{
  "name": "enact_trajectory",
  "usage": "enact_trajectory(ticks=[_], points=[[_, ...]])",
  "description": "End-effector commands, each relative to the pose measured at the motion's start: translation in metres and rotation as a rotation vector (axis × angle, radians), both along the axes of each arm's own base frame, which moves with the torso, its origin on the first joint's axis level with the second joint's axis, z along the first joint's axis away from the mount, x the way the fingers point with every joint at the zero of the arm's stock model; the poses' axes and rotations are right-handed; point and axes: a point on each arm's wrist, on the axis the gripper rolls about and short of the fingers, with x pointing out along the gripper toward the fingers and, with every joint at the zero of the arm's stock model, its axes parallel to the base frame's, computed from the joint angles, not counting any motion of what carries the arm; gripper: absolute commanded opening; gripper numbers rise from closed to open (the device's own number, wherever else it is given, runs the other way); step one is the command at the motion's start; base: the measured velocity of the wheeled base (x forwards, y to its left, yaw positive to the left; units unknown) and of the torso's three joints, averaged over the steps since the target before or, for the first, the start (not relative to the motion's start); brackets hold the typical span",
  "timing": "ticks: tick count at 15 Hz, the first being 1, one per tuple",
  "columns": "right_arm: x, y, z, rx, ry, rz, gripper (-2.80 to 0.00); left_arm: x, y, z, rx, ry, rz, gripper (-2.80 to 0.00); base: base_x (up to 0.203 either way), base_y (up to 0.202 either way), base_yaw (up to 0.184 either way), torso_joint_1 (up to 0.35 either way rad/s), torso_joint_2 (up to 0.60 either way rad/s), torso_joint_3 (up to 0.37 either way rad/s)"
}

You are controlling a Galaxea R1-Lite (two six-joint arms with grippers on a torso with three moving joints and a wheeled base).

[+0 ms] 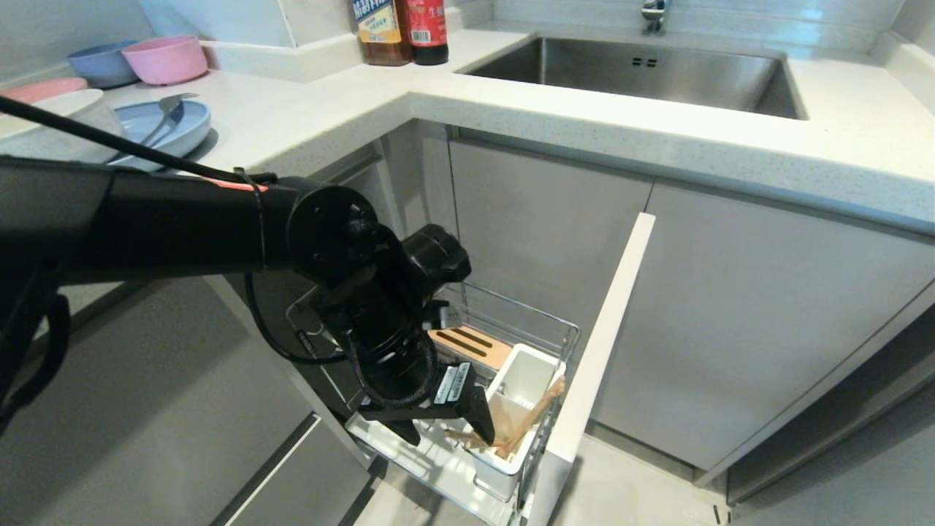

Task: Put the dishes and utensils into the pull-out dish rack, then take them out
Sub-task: Take the chopsticks out of the cupboard

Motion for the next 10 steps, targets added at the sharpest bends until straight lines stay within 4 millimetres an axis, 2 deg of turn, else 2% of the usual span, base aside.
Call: enact_trajectory(ticks=[1,7,10], points=[[0.000,0.000,0.000,0.000,0.001,0.000,-2.80,0.001,-0.005,-0.008,0.010,0.040,-0.011,0.00,0.000,0.000,0.000,0.000,0.00,0.000],[0.000,0.000,0.000,0.000,0.001,0.000,-2.80,0.004,-0.017,-0.026,0.039,0.094,-0.032,0.00,0.000,0.000,0.000,0.000,0.00,0.000],[0.000,0.000,0.000,0.000,0.003,0.000,-2.80,0.017,-0.021,-0.030,0.042,0.091,-0.021,0.00,0.000,0.000,0.000,0.000,0.00,0.000]])
